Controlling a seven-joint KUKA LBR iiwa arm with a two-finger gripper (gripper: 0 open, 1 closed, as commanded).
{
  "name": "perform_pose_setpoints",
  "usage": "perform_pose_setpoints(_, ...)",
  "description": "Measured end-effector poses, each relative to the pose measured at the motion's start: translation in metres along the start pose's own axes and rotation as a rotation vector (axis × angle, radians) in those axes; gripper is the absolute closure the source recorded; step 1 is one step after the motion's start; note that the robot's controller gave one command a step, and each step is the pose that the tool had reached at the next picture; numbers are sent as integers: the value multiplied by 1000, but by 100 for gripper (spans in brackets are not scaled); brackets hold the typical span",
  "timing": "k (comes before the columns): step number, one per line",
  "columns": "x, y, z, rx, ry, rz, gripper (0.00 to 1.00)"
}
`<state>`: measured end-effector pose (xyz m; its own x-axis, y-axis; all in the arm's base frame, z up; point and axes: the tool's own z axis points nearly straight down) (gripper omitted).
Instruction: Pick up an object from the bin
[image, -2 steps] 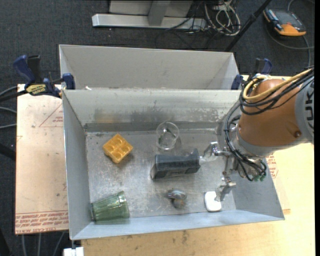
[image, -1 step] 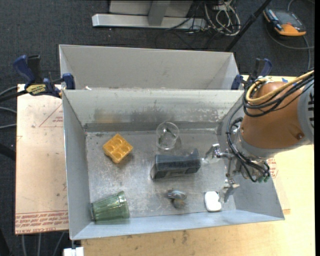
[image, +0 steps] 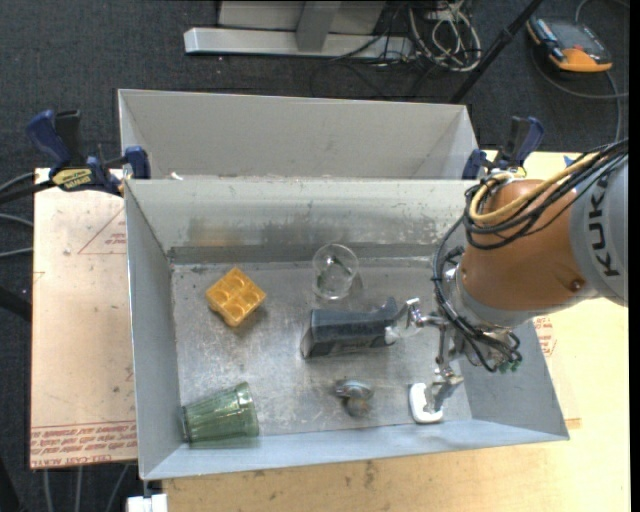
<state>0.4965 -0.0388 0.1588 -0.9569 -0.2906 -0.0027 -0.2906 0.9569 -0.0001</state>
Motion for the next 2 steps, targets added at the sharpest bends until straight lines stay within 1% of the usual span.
perform_pose_setpoints(1, -8, 14, 15, -1, 3, 216, 0)
perform_pose_setpoints(2, -60, 52, 40, -1, 1, 100, 100)
